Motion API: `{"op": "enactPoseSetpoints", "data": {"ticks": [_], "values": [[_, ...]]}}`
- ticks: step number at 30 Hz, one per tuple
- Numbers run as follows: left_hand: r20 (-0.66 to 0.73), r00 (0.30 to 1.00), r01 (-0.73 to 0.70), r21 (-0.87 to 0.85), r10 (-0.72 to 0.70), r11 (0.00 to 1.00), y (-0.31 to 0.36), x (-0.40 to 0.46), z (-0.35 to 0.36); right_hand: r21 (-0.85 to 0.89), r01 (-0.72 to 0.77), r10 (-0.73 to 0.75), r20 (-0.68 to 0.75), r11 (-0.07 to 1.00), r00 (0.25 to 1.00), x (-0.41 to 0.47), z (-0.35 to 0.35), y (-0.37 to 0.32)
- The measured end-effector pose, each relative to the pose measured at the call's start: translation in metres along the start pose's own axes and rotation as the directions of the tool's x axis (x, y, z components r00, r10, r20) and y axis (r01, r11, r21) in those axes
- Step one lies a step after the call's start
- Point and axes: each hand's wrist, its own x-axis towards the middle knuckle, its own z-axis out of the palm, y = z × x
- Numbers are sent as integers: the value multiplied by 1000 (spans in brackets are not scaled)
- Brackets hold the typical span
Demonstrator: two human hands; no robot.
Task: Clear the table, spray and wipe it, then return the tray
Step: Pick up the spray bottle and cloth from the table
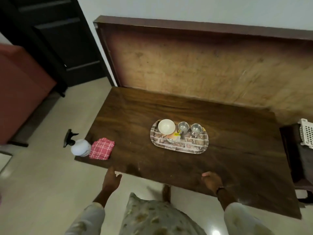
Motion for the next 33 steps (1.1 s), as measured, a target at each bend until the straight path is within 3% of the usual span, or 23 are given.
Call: {"op": "enactPoseSetpoints", "data": {"ticks": [4, 7, 15, 20, 25, 29, 33], "values": [[-32, 982, 174, -237, -186, 956, -18, -30, -33, -70, 44, -42, 35, 997, 998, -15, 8, -25], [-55, 969, 208, -339, -240, 918, -33, -34, -61, -132, 104, -96, 68, 986, 993, -19, 19, -62], [-71, 964, 222, -308, -255, 925, -84, 5, -144, -177, 242, -213, 168, 954, 963, -24, 86, -215], [-36, 980, 178, -284, -196, 942, -108, 62, -186, -214, 303, -250, 242, 929, 938, -21, 142, -320], [44, 996, 91, -315, -81, 945, -117, 124, -210, -228, 410, -363, 220, 883, 905, 8, 207, -403], [76, 996, -24, -294, 48, 956, -125, 177, -210, -249, 493, -439, 241, 834, 865, 52, 256, -449], [117, 989, -52, -332, 95, 942, -132, 214, -199, -317, 572, -528, 220, 756, 820, 92, 290, -472]]}}
